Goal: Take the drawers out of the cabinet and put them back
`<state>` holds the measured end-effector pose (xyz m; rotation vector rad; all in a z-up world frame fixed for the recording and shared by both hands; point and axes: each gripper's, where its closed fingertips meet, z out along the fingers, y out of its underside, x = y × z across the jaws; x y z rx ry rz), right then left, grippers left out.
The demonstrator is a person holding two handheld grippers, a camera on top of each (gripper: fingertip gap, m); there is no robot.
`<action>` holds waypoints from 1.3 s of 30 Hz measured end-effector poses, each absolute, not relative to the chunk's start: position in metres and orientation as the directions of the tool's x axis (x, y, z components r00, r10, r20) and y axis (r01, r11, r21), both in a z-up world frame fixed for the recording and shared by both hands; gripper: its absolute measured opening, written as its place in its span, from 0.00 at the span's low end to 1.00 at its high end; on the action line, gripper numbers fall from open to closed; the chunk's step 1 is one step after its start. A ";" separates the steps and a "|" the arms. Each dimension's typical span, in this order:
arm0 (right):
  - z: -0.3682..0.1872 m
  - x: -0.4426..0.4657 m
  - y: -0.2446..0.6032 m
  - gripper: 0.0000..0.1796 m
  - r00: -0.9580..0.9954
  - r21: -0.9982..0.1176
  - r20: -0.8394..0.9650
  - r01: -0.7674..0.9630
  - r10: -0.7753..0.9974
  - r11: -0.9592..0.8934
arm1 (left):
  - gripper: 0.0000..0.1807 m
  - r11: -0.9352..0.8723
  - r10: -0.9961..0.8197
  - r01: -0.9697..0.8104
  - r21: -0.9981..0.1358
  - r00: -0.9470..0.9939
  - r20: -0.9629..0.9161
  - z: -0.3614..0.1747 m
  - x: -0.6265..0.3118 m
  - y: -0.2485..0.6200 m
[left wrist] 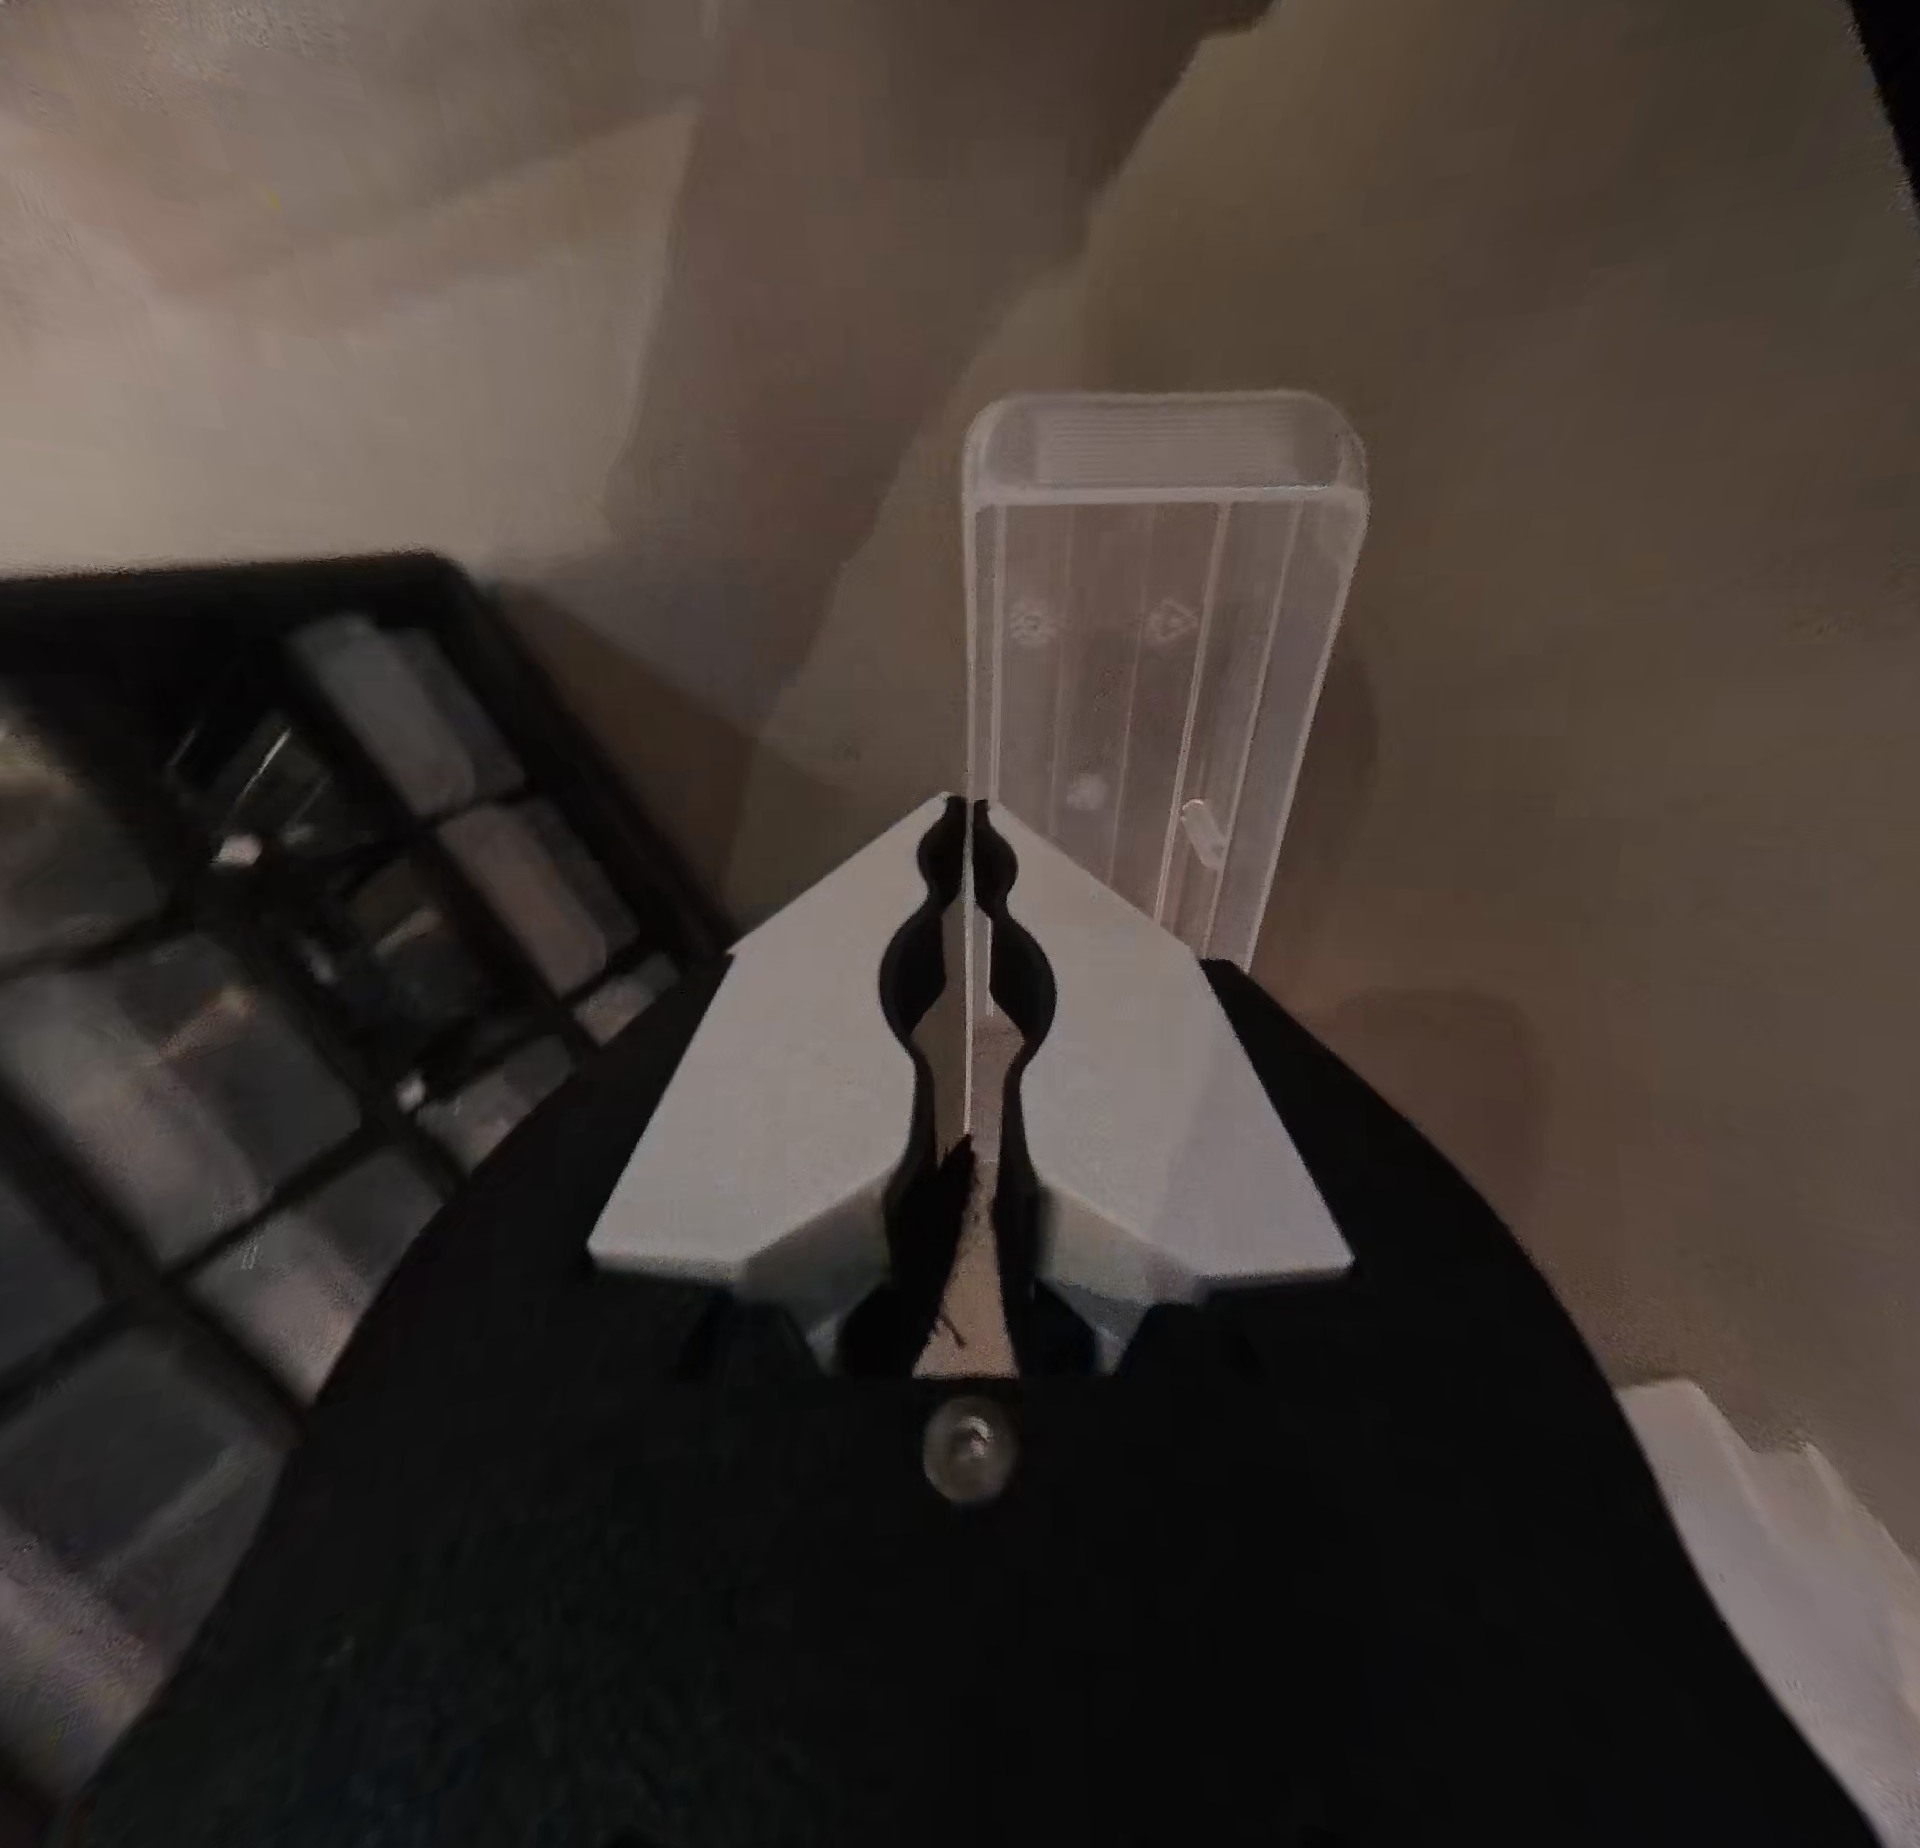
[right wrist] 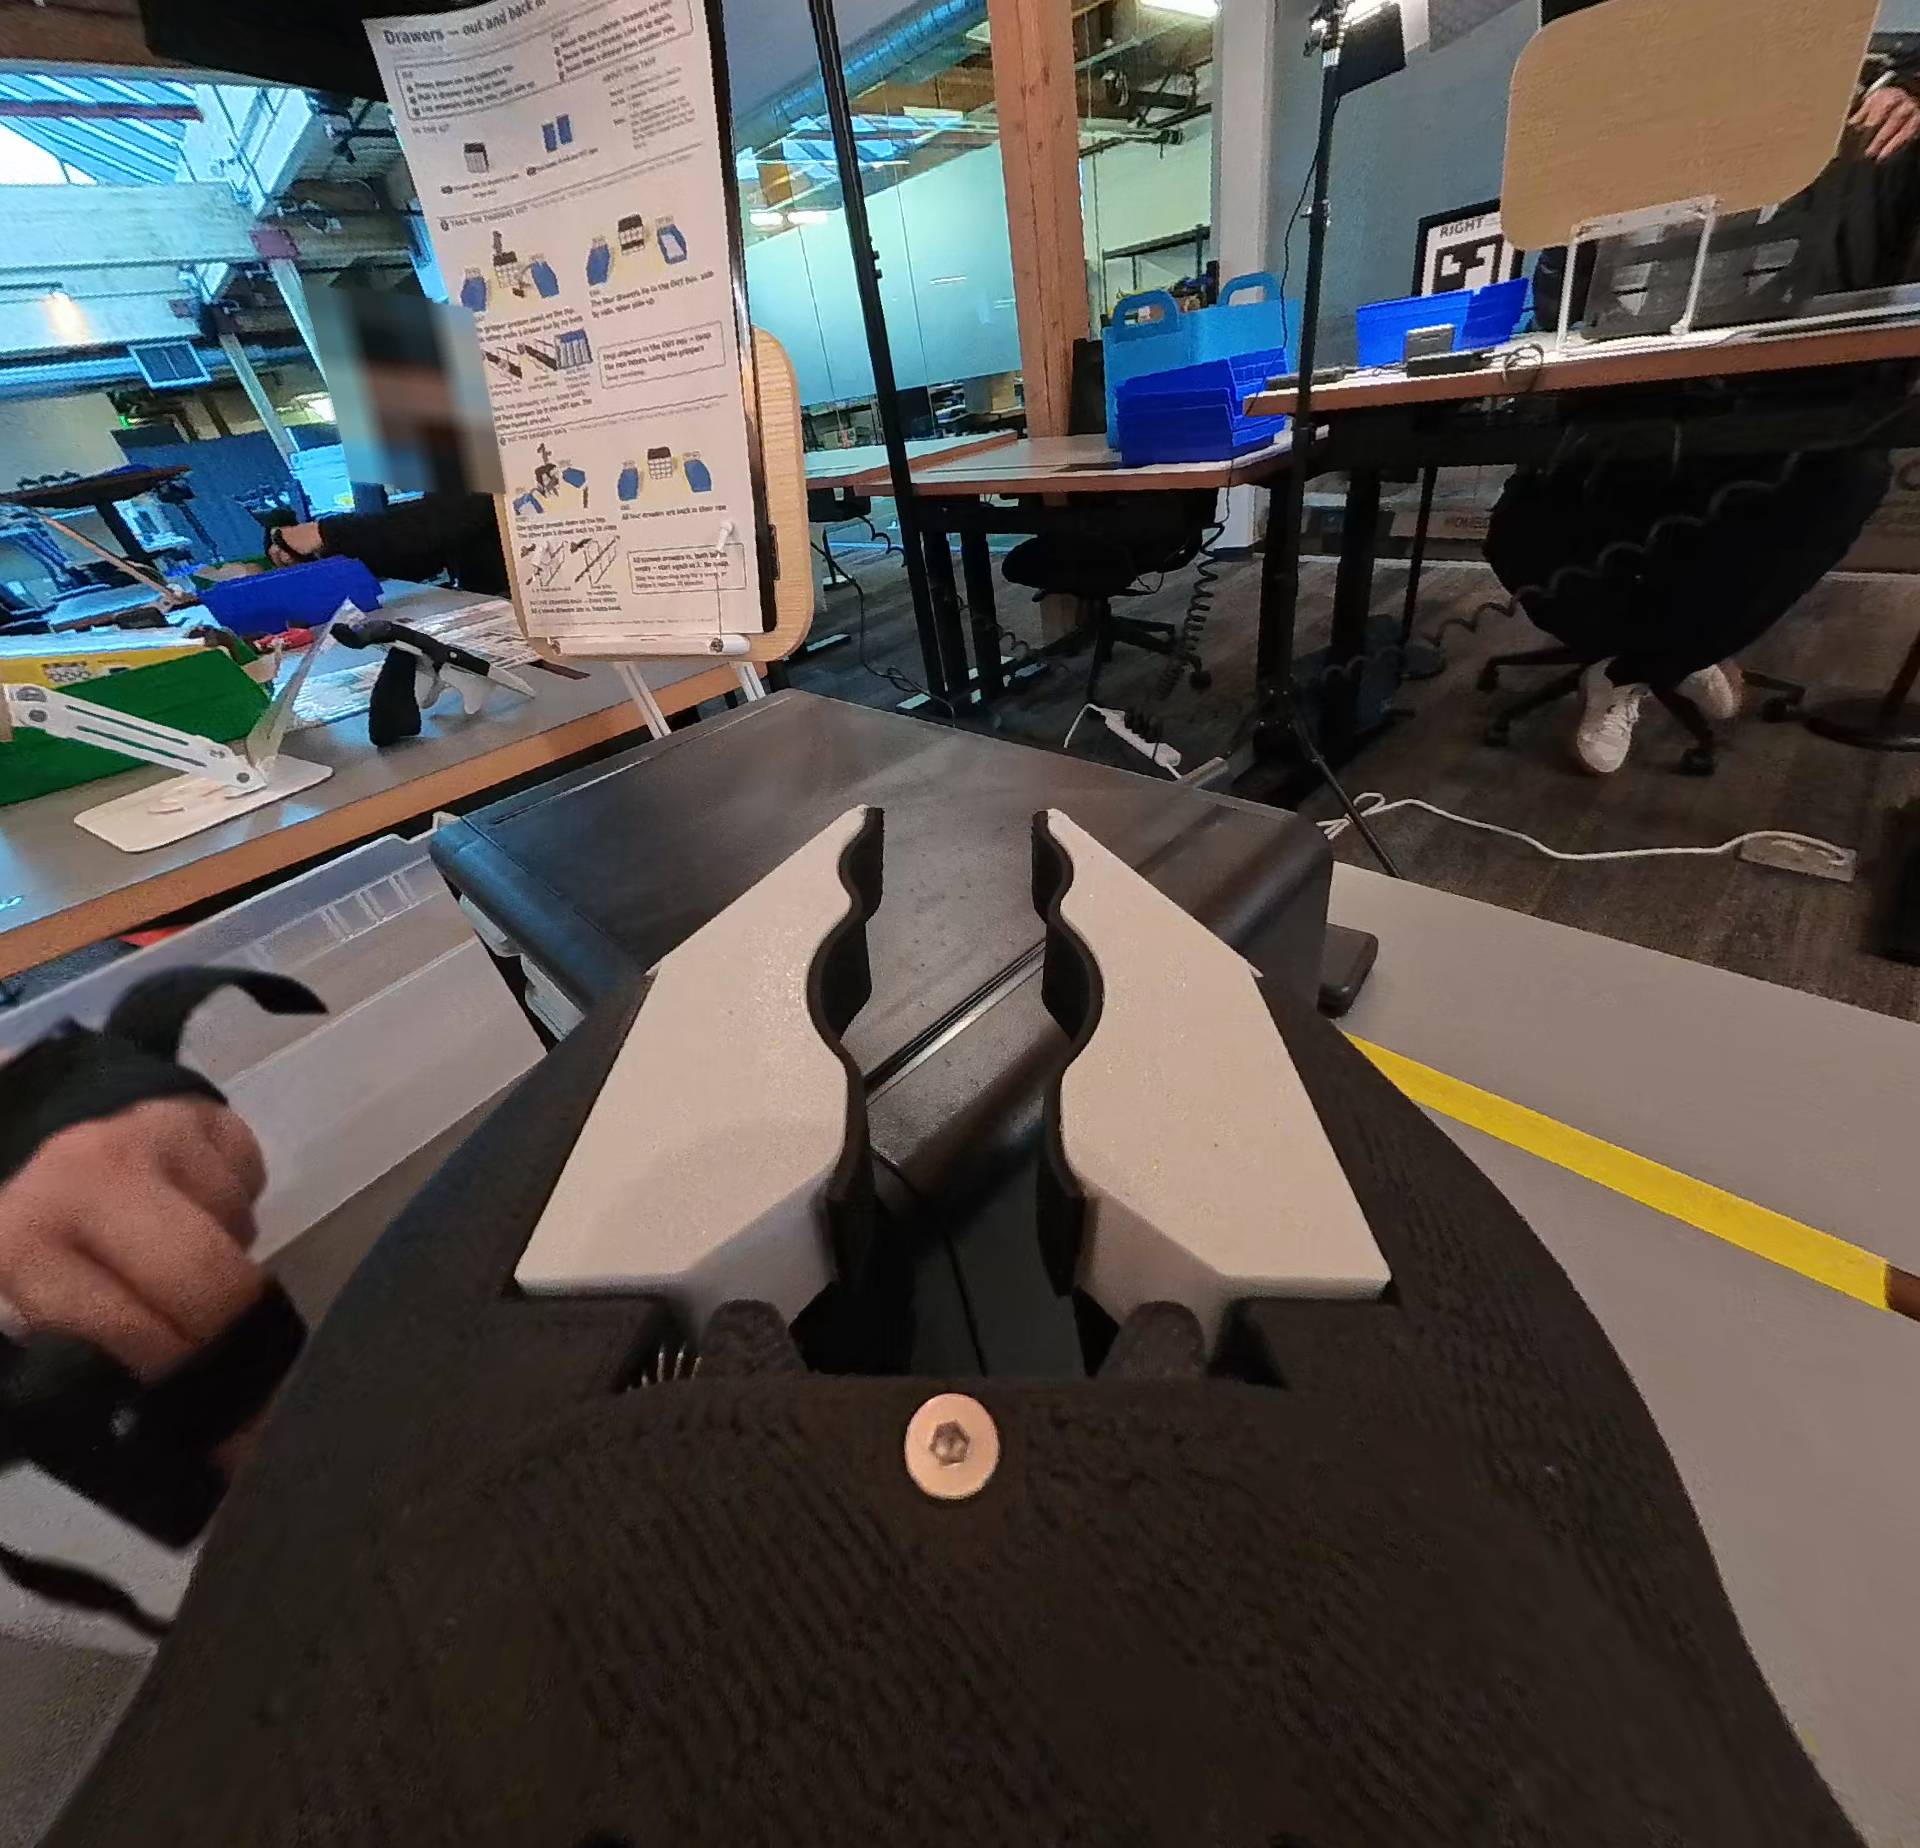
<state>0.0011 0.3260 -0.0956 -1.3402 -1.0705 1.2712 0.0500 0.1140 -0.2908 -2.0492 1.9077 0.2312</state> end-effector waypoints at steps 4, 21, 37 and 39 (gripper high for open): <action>-0.096 0.001 0.326 0.15 0.068 -0.988 -0.152 -0.020 0.986 -0.151 | 0.00 0.013 -0.954 -0.994 -0.113 0.022 -0.299 -0.315 0.067 0.121; -0.096 0.002 0.326 0.15 0.057 -0.987 -0.161 -0.020 0.985 -0.160 | 0.36 -0.319 -0.718 -0.844 -0.432 0.512 -0.471 -0.285 0.034 0.137; -0.129 -0.003 0.292 0.24 -0.061 -0.961 0.095 0.256 0.994 0.108 | 0.08 -0.337 -0.639 -0.853 -0.400 0.519 -0.568 -0.328 0.005 0.111; -0.129 -0.004 0.289 0.24 -0.059 -0.949 0.158 0.268 0.986 0.168 | 0.09 -0.361 -0.628 -0.851 -0.382 0.525 -0.575 -0.327 -0.007 0.117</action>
